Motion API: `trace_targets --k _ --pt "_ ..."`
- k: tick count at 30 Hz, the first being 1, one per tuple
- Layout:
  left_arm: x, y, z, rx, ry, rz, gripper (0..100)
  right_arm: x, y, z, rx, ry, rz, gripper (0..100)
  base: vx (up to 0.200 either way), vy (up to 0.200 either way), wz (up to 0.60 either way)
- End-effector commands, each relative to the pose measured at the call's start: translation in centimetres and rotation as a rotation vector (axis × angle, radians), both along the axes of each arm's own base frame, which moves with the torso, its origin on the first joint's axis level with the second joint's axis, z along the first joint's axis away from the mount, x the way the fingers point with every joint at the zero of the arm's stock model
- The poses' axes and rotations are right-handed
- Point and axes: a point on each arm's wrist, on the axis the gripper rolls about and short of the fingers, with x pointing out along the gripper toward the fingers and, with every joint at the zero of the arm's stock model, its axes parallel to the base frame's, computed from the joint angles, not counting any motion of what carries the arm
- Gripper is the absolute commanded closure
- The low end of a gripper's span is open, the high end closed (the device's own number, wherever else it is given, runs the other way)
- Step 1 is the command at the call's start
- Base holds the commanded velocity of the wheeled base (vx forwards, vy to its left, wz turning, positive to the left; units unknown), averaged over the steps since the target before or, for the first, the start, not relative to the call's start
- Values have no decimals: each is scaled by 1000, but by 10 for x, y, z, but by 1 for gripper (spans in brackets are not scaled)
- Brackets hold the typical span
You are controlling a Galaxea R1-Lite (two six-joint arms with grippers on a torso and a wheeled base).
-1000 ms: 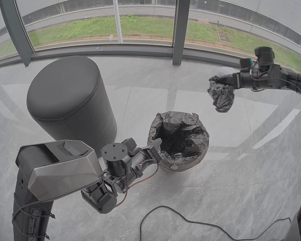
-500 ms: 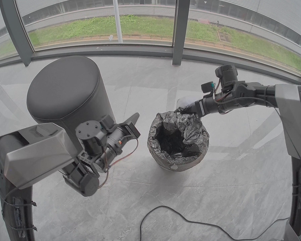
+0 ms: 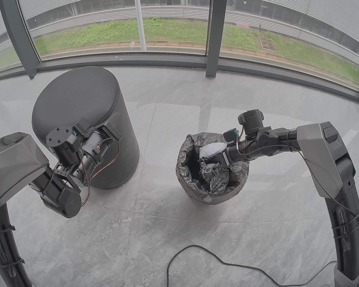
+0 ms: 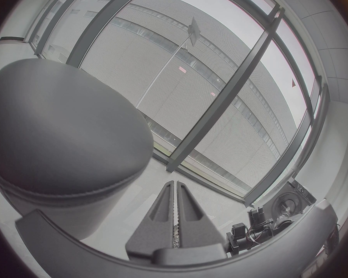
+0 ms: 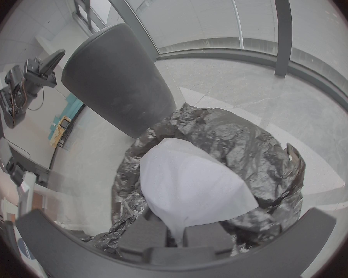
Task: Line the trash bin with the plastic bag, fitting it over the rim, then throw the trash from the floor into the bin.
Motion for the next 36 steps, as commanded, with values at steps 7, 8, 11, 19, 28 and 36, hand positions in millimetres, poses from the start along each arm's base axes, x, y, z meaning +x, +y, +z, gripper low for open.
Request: trace_targets --k 7,8,11,19,28,36 --pt "-22 14 28 -9 -52 19 100 10 -1 -13 -17 -101 21 0 0 0 0" --pt "-25 14 29 -8 -50 17 100 10 -1 -12 -16 -104 21 0 0 0 0" --pt "-30 15 28 -6 -42 17 100 10 -1 -10 -15 -107 23 0 0 0 0" --pt "-38 18 24 1 -15 19 100 7 -1 13 1 -160 23 0 0 0 0" --pt "-40 15 22 5 -5 10 100 -2 -14 58 15 -205 0 0 0 0 0" --pt "-59 18 40 20 -54 -6 100 -8 -15 75 22 -223 0 0 0 0 0"
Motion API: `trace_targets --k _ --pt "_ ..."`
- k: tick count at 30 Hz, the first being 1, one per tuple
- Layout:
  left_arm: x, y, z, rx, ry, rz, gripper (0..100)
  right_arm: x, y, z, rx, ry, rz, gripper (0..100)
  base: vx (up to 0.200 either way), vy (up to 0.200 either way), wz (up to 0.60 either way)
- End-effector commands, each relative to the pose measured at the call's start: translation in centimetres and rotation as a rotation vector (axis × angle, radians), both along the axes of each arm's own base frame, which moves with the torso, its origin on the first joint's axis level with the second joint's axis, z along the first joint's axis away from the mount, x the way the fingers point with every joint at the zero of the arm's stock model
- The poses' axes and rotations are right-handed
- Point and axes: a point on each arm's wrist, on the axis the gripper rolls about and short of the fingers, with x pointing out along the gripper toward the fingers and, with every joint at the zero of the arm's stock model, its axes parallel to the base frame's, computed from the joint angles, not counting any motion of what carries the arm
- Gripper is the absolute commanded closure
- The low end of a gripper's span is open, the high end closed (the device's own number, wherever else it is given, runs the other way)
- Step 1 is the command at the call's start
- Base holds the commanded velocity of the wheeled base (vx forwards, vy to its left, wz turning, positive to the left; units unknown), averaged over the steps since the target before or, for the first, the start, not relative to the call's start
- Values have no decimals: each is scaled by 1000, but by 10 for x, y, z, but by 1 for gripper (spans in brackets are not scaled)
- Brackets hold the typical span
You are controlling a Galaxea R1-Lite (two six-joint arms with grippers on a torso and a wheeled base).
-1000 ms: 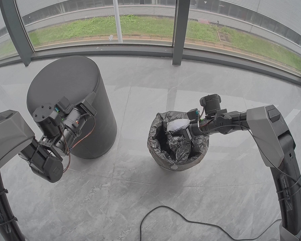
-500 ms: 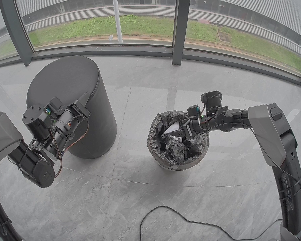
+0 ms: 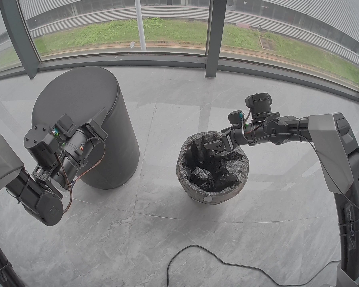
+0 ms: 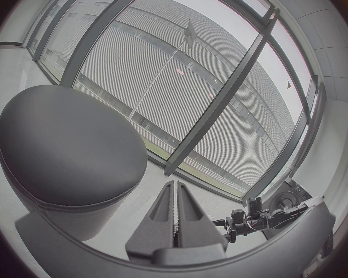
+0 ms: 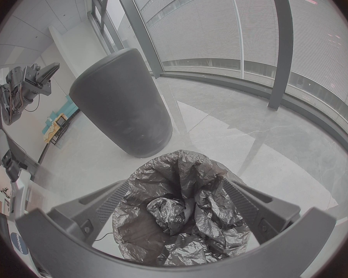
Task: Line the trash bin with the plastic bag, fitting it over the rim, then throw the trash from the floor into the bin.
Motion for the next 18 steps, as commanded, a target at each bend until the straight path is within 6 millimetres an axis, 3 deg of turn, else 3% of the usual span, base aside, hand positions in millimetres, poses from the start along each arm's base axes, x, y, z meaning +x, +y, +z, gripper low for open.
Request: trace_targets --k 1,2,3,5,9,12,16,17,18 --pt "-22 5 15 11 -35 -19 100 -8 -19 41 18 -57 -31 0 0 0 0" --pt "-22 5 15 11 -35 -19 100 -8 -19 41 18 -57 -31 0 0 0 0" --pt "-41 10 20 43 -44 -38 100 -20 -44 72 21 -45 -78 0 0 0 0" --pt "-64 15 19 100 -47 -68 100 -42 -68 106 29 4 -131 0 0 0 0" --pt "-114 26 14 199 -56 -139 100 -107 -107 161 38 175 -233 0 0 0 0" --pt "-151 36 12 234 -75 -152 100 -192 -124 202 6 347 -265 0 0 0 0" --pt "-179 50 22 234 -134 -98 100 -297 -133 234 -28 485 -269 0 0 0 0" --pt "-183 55 25 237 -149 -67 100 -319 -135 238 -33 508 -270 0 0 0 0" --pt "-185 57 26 239 -154 -54 100 -327 -135 239 -35 522 -271 0 0 0 0"
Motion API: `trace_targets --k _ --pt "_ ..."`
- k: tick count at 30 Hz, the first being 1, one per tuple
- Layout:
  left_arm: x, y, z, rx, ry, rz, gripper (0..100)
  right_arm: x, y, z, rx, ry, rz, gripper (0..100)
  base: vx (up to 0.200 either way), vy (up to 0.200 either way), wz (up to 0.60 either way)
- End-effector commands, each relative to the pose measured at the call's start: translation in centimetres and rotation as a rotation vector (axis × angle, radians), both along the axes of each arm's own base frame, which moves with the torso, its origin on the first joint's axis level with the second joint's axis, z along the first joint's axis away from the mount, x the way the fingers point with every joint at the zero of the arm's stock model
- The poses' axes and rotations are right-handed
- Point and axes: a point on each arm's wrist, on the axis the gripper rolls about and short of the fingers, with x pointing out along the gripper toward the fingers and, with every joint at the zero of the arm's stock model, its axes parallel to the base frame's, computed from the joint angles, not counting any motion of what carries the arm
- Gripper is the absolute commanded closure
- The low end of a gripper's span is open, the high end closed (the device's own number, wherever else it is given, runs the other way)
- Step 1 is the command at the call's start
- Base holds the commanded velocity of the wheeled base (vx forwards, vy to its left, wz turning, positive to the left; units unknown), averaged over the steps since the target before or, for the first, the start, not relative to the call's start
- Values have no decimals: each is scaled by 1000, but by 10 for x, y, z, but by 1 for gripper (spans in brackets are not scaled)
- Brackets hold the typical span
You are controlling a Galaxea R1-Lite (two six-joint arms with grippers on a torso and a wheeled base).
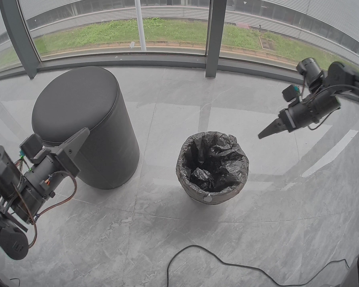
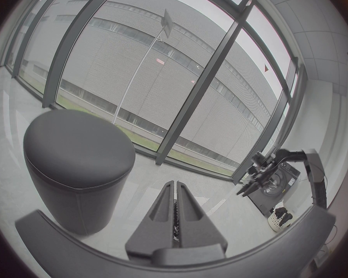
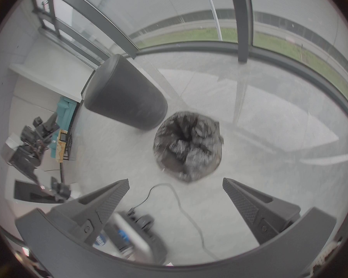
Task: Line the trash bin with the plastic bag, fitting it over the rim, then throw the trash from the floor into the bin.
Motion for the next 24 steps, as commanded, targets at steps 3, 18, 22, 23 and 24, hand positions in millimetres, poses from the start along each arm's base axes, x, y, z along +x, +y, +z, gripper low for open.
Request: trace_targets --k 3,18,22,23,24 --pt "-110 53 30 69 -227 188 100 -301 -52 131 20 -36 -112 0 0 0 0" --pt "-248 57 -33 142 -75 257 100 -462 -50 -47 39 -1118 -220 0 0 0 0" --pt "-260 59 -56 213 0 299 100 -409 -55 -107 22 -1104 -277 0 0 0 0" --pt "-259 60 -58 225 10 354 100 -397 -57 -131 17 -1059 -329 0 0 0 0" --pt "-255 61 -66 241 36 409 100 -389 -59 -160 14 -959 -395 0 0 0 0"
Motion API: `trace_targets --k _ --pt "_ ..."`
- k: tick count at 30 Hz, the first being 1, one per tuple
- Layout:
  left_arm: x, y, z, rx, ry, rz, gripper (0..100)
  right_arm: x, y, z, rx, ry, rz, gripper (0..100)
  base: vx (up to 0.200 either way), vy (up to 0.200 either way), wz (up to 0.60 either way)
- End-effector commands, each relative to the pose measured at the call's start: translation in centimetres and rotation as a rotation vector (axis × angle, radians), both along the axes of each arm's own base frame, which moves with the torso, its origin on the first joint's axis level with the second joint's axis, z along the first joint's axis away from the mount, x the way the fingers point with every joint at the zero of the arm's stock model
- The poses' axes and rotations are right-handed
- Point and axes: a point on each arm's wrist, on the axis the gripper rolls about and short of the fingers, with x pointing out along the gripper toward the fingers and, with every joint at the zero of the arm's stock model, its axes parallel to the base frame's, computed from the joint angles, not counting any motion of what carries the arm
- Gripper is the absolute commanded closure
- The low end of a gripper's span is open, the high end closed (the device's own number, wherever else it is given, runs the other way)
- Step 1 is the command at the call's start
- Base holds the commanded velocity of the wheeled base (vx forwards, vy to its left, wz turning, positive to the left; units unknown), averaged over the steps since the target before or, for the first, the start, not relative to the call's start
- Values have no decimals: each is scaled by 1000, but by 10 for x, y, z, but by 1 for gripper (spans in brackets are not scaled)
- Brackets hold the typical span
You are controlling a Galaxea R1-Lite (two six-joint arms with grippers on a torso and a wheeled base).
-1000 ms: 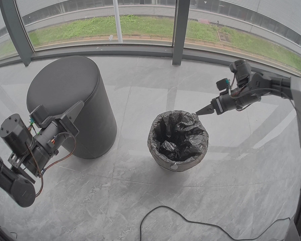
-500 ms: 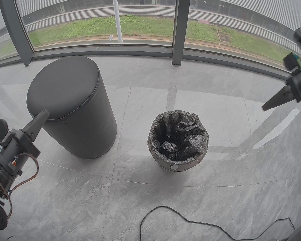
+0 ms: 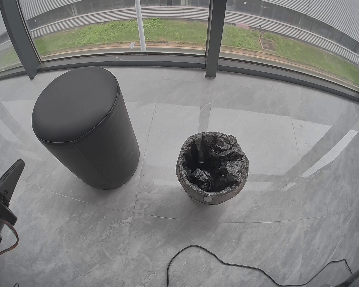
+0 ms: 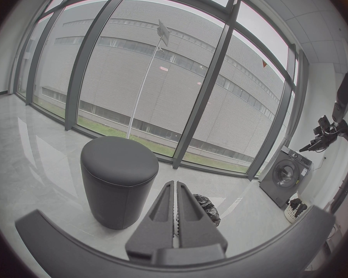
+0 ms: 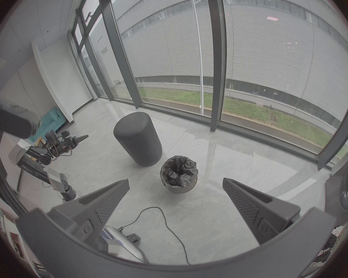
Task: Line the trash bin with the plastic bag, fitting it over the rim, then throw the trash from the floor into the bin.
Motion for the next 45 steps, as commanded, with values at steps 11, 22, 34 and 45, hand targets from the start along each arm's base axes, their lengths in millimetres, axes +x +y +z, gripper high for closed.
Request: trace_targets --k 11,22,34,45 --pt "-109 16 -108 149 164 531 100 -43 -10 -296 267 -267 -614 0 0 0 0" --pt "-110 19 -109 42 207 638 100 -44 -7 -297 117 -296 -425 0 0 0 0" --pt "-108 11 -107 109 125 280 100 -50 -10 -301 162 -339 -501 0 0 0 0" --pt "-111 17 -108 253 201 584 100 -50 -10 -305 152 -303 -506 0 0 0 0"
